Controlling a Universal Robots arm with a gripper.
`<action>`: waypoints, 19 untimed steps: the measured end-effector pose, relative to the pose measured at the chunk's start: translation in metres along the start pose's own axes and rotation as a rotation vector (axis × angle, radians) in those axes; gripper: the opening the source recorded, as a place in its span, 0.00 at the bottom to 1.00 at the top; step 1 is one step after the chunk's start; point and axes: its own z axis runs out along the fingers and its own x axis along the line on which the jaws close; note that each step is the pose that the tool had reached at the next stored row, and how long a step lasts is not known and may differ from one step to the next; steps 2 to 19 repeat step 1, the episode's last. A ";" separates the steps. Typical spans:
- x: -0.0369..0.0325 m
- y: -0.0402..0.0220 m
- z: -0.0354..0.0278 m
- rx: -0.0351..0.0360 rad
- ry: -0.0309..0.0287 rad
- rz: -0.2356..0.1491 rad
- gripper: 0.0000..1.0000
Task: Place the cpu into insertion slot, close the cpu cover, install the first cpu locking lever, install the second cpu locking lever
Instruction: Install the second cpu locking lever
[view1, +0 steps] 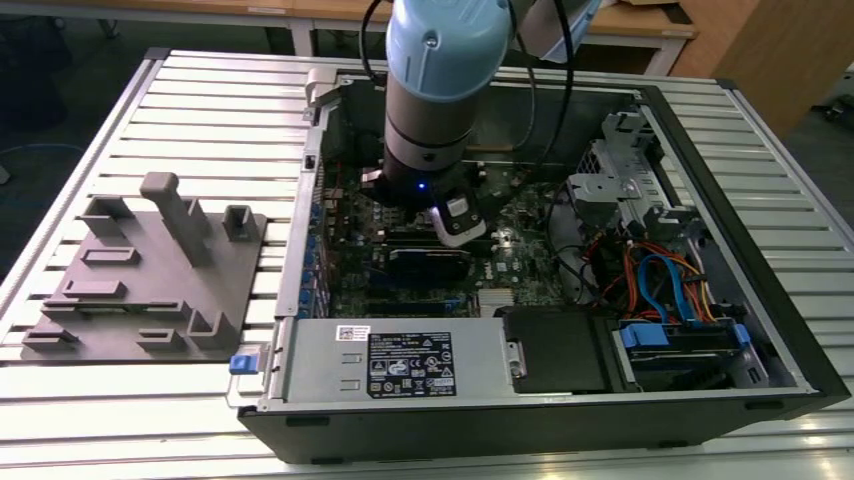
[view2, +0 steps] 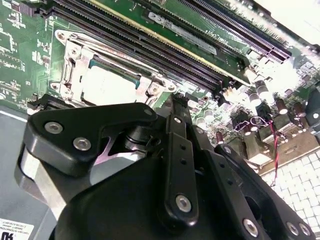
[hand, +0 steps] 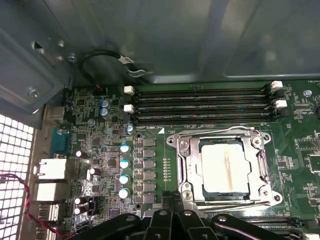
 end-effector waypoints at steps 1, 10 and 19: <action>0.0000 0.0000 0.0000 -0.0001 0.0000 0.000 0.10; 0.0000 0.0000 0.0000 -0.0001 0.0000 0.000 0.10; 0.0000 0.0000 0.0000 -0.0001 0.0000 0.000 0.10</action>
